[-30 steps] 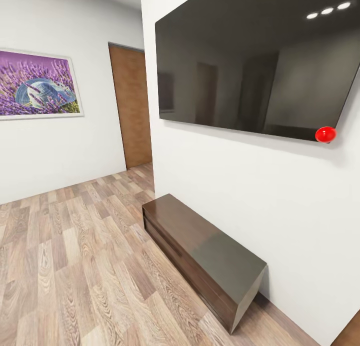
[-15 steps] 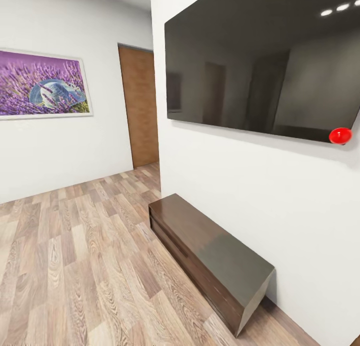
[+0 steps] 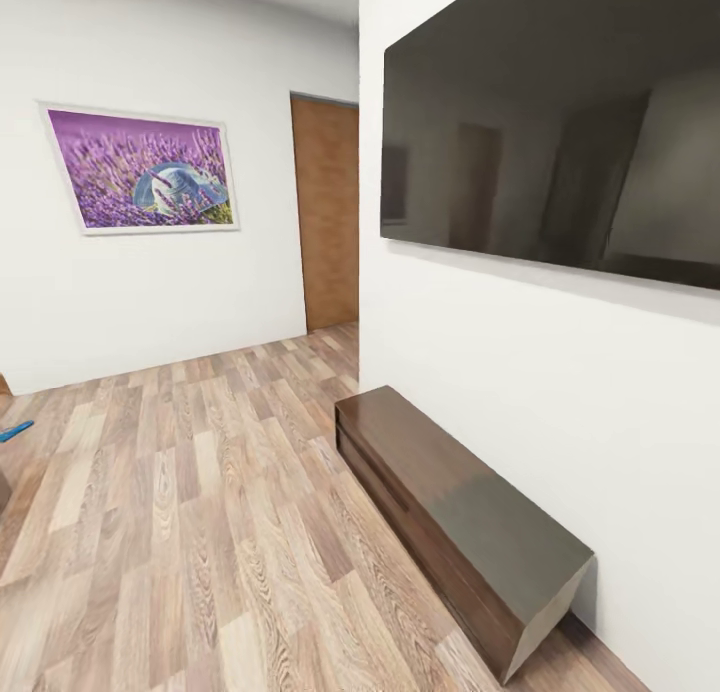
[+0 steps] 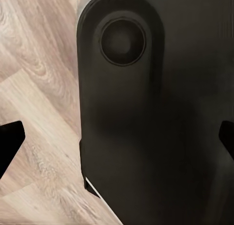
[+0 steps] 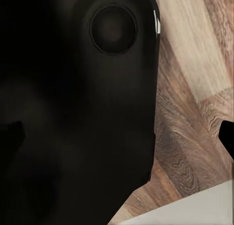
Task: In the bedroom, move the book from the bed onto either nightstand, and place the two sandals side by side next to the bed.
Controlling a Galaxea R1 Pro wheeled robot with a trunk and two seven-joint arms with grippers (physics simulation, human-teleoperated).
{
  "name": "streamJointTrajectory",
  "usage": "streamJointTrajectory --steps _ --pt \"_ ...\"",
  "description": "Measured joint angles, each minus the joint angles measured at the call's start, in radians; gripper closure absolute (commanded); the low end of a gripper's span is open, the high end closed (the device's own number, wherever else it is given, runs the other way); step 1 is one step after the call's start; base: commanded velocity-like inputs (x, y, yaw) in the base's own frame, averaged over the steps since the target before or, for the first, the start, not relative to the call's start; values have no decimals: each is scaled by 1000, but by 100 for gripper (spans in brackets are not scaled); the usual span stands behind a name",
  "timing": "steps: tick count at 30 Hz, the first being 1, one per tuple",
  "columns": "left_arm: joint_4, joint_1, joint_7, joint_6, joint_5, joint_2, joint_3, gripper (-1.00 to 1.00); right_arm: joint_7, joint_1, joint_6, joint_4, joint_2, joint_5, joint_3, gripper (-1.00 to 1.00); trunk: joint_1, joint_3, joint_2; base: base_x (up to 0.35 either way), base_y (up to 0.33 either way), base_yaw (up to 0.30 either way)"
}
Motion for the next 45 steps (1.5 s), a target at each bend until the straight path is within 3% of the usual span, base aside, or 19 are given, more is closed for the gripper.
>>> streamJointTrajectory --steps 18,45 --pt "0 1 3 -43 -1 0 1 -100 0 0 0 -5 -2 -1 0 -100 0 0 0 -131 0 243" --pt "0 0 0 -46 1 0 0 -100 0 0 -1 -10 -3 -1 0 -100 0 0 0 -8 5 18"
